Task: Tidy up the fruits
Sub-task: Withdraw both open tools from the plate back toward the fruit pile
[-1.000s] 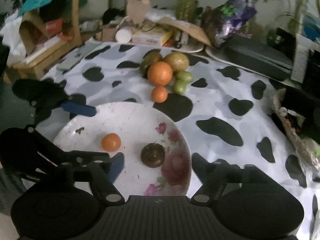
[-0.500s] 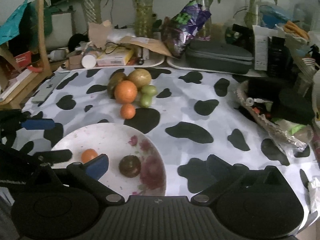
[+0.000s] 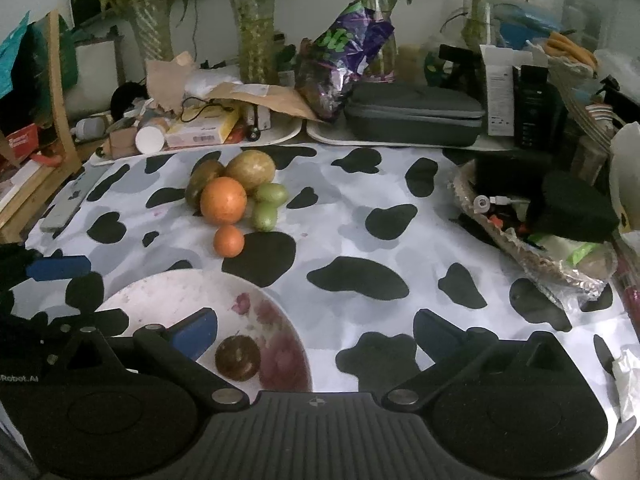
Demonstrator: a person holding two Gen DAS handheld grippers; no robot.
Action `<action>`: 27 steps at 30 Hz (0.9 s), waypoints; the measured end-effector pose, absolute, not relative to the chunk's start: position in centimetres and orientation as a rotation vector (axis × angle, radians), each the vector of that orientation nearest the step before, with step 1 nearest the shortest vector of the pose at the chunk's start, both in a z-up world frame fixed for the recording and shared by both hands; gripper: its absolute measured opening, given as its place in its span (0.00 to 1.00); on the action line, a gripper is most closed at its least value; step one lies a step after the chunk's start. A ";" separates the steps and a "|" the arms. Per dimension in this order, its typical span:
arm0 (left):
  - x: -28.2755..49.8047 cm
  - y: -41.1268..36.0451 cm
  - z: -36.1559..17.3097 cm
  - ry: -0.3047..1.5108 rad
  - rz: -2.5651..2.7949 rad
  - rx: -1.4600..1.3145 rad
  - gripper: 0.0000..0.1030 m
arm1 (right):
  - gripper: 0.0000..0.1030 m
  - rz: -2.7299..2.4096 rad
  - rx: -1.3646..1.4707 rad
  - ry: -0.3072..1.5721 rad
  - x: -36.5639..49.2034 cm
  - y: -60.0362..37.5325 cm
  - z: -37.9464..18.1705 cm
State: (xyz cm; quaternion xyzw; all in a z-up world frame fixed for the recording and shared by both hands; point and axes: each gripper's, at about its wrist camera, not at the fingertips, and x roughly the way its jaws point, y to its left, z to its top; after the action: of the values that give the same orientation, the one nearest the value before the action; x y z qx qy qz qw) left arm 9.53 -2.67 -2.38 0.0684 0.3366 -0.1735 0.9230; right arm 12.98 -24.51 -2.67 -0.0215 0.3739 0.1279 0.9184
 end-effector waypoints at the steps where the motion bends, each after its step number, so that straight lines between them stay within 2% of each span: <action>1: 9.7 -2.7 -2.4 0.691 -0.358 0.138 0.69 | 1.00 0.259 -0.041 0.768 13.1 -24.5 -2.7; 27: 16.6 -3.3 -4.1 0.717 -0.460 0.135 0.68 | 1.00 0.233 -0.114 0.767 18.5 -23.4 -3.8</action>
State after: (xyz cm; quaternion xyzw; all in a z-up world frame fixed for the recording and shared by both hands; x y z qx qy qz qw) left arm 16.61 -3.26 -4.13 0.0655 0.3477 -0.2228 0.9084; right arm 18.51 -23.40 -3.82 -0.0553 0.3730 0.1133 0.9192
